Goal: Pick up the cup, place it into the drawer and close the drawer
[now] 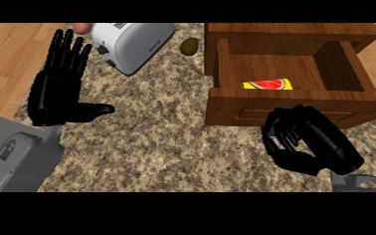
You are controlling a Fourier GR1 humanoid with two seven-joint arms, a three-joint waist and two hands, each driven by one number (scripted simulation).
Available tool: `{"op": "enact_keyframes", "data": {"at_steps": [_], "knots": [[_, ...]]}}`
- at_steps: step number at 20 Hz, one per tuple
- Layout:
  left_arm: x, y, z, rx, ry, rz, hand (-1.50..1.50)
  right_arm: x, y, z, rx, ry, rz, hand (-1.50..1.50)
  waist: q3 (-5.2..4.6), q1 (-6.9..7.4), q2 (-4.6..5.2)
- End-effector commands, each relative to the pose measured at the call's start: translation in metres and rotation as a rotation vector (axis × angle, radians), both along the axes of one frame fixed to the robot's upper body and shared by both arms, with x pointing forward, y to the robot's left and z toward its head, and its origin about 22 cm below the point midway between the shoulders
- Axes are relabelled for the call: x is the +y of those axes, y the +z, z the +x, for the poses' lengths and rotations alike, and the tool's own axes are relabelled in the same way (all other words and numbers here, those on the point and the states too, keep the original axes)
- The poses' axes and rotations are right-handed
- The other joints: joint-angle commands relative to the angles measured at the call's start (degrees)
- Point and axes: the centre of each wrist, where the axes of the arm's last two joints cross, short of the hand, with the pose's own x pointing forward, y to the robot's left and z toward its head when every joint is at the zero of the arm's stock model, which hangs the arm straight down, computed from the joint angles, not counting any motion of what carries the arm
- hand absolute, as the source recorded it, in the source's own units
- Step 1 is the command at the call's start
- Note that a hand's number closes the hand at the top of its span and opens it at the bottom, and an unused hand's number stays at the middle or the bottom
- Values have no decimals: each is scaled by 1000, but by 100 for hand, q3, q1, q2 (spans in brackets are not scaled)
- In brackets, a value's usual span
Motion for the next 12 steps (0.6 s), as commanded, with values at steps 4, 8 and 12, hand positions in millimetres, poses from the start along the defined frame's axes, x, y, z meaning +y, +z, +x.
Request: {"op": "enact_keyframes", "data": {"at_steps": [4, 8, 12], "knots": [[35, -23, -42, 6, -1, -10, -150, 24, -55, 30, -12, -20, -120, -150, 2, -44, 7], [61, -15, -37, 8, 16, 2, -150, 6, -71, 50, 35, -33, -196, -150, 1, -87, 13], [68, -28, -41, 13, 26, -5, -150, 25, -86, 62, 59, -27, -263, -150, 0, -113, 10]]}}
